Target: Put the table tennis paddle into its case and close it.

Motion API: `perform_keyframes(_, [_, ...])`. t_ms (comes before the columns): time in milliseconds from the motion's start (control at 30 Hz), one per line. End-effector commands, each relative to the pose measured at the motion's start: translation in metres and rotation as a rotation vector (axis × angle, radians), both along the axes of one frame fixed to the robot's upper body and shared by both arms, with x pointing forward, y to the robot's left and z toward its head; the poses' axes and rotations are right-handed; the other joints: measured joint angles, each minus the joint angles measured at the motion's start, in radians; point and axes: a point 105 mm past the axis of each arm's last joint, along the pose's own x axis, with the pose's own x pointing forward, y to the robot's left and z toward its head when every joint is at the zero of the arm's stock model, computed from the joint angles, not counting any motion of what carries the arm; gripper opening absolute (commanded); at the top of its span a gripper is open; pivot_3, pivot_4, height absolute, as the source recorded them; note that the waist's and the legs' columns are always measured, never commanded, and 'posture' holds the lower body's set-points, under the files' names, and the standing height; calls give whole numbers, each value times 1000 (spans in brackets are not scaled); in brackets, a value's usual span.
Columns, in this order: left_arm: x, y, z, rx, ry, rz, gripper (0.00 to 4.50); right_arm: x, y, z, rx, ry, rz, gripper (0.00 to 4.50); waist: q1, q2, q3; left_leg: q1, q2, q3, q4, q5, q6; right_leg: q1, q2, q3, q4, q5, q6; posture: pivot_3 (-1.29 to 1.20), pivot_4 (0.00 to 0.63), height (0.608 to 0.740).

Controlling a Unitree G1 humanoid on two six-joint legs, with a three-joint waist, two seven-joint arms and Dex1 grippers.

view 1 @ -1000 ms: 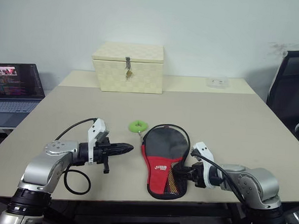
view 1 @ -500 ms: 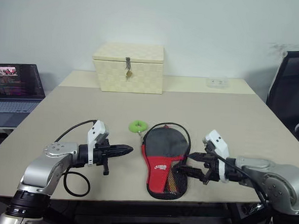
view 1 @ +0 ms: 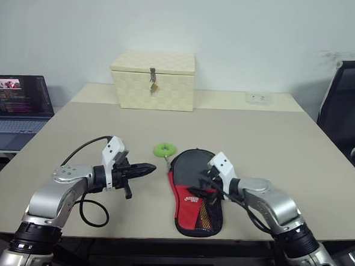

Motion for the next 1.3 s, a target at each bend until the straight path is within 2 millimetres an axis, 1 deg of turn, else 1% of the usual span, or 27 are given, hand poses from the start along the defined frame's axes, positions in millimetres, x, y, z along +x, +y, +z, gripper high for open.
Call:
perform_keyframes(33, [24, 12, 13, 24, -96, 146, 0, -4, 13, -3, 16, -34, 46, 4478, 2, 0, 0, 0, 0, -1, 0, 0, 0, 0, 0, 0, 0, 0, 0, 0, 150, 740])
perform_keyframes(67, [36, 14, 14, 31, -111, 200, 0, -5, 15, -5, 22, -29, 46, 4478, 4, 0, 0, 0, 0, -1, 1, 0, 0, 0, 0, -1, 1, 0, 0, 0, 150, 740])
perform_keyframes(133, [55, 16, 15, 27, -121, 278, 380, -6, 20, -7, 33, -20, 43, 4500, 9, 0, 0, 0, 0, -1, 1, 0, 0, 0, 0, -1, 2, 0, 0, 0, 150, 740])
perform_keyframes(167, [62, 14, 14, 34, -124, 288, 573, -6, 22, -8, 34, -19, 45, 4500, 11, -1, 0, 0, 0, -1, 2, 0, 0, 0, 0, -2, 3, 0, 0, 0, 150, 740])
perform_keyframes(300, [86, 2, 7, 84, -106, 263, 1997, -8, 29, -10, 32, -16, 54, 4500, 13, -1, -1, 1, -2, 1, 3, 0, 0, 0, 1, -2, 4, 0, 1, 0, 150, 740])
perform_keyframes(400, [104, -1, 2, 104, -72, 288, 3050, -9, 31, -11, 31, -14, 54, 4500, 13, -1, -1, 1, -2, 1, 3, 0, 0, 0, 1, -3, 5, 0, 1, 0, 150, 740])
perform_keyframes(500, [117, -1, -3, 126, -30, 322, 4176, -9, 33, -10, 31, -15, 53, 4500, 12, -1, -1, 1, -2, 1, 3, 0, 0, 0, 2, -3, 5, 0, 1, 0, 150, 740])
perform_keyframes(533, [119, -1, -6, 135, -12, 334, 4482, -9, 33, -10, 33, -16, 50, 4500, 12, -1, -1, 1, -2, 1, 3, 0, 0, 0, 2, -3, 5, 0, 1, 0, 150, 740])
perform_keyframes(667, [122, -12, -22, 192, 63, 312, 4482, -10, 34, -9, 34, -16, 39, 4500, 10, -2, -1, 0, -2, 1, 3, 0, 0, 0, 2, -3, 5, 0, 1, 0, 150, 740])
perform_keyframes(767, [122, -16, -34, 260, 94, 316, 4482, -10, 34, -7, 35, -18, 31, 4500, 9, -2, -1, 0, -2, 1, 4, 0, 0, 0, 2, -3, 6, 0, 1, 0, 150, 740])
perform_keyframes(933, [120, -17, -49, 317, 128, 334, 4482, -7, 31, -4, 35, -27, 0, 4500, 6, -2, -1, 1, -2, 1, 4, 0, 0, 0, 2, -3, 7, 0, 1, 0, 150, 740])
perform_keyframes(1067, [120, -23, -54, 320, 130, 337, 4482, -8, 30, -4, 29, -34, -9, 4500, 6, -2, -1, 1, -2, 0, 4, 0, 0, 0, 2, -3, 7, 0, 1, 0, 150, 740])
perform_keyframes(1167, [119, -26, -58, 324, 131, 330, 3946, -7, 29, -2, 30, -47, -19, 4500, 6, -2, -2, 1, -2, 0, 5, 0, 0, 0, 2, -3, 8, 0, 1, 0, 150, 740])
perform_keyframes(1300, [117, -25, -64, 317, 147, 331, 2522, -4, 28, 1, 28, -64, -29, 4500, 4, -3, -2, 1, -2, 1, 6, 0, 0, 0, 2, -3, 8, 0, 1, 0, 150, 740])
